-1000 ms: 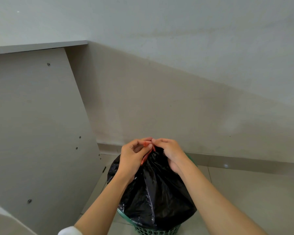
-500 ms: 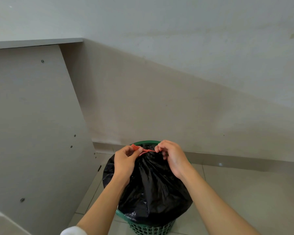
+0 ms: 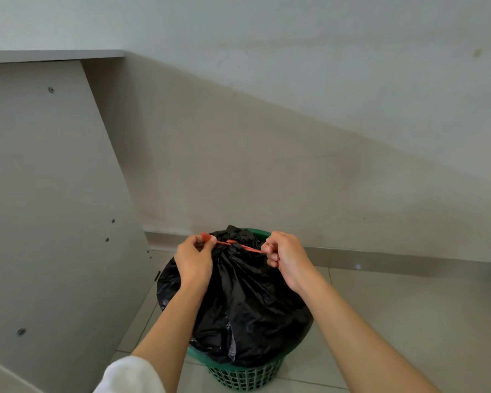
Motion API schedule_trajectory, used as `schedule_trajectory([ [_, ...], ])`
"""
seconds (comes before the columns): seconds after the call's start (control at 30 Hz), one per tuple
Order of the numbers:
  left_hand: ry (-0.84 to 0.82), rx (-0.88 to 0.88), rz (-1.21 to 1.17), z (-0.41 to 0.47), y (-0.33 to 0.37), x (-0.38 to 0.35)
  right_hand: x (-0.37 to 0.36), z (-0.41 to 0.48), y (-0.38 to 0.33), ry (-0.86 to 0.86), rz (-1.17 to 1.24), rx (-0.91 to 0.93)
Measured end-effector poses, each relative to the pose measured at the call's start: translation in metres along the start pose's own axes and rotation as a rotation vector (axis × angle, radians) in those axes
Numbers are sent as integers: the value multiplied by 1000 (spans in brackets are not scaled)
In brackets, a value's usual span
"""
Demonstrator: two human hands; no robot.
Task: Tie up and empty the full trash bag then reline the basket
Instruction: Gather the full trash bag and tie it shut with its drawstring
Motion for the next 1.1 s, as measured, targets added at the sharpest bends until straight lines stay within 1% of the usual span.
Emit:
schedule_trajectory([
  [0.17, 50, 7, 65, 10, -6, 20, 16, -2, 8, 23, -22, -35],
  [0.33, 75, 12, 84, 9, -10, 27, 16, 2, 13, 25, -34, -45],
  [0.4, 25, 36, 48, 9, -16, 24, 22, 2, 13, 74, -103, -37],
  [0.47, -119, 16, 19, 8, -21, 16, 32, 1, 5, 151, -285, 17],
  [0.5, -211, -12, 44, 5, -21, 11, 33, 0, -1, 163, -365, 63],
  [0.53, -297, -46, 107, 0, -19, 8, 28, -2, -8, 132, -411, 110],
  [0.57, -358, -80, 189, -5, -17, 7, 17, -2, -13, 52, -438, 144],
  [0.6, -385, -116, 276, -9, -15, 8, 2, -4, -16, -46, -513, 158],
  [0.67, -363, -168, 455, -14, -15, 17, -33, -8, -14, -270, -797, 151],
  [0.73, -305, -156, 681, -17, -19, 26, -66, -14, 1, -469, -1137, 50],
  [0.77, -281, -117, 771, -19, -24, 31, -75, -16, 14, -555, -1268, -29],
  [0.8, -269, -63, 810, -21, -29, 36, -80, -18, 27, -630, -1354, -115],
  [0.83, -266, -5, 764, -23, -36, 41, -82, -19, 36, -676, -1413, -181],
  [0.9, -270, 75, 491, -27, -42, 50, -79, -23, 45, -717, -1476, -237],
  [0.97, -295, 50, 266, -30, -39, 53, -71, -28, 42, -713, -1543, -217],
  [1.03, -388, 2, 161, -34, -34, 47, -60, -27, 36, -660, -1604, -163],
  [1.1, -544, -35, 162, -41, -28, 33, -51, -25, 33, -605, -1626, -127],
])
Point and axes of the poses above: each hand's wrist, its own z-axis towards the middle knuckle, its own x-axis out of the back of the hand, y = z × x, the point moved 8 cm from there along z, towards the middle knuckle, and after that the axes turned 15 degrees about -y, right-handed, at the moved point
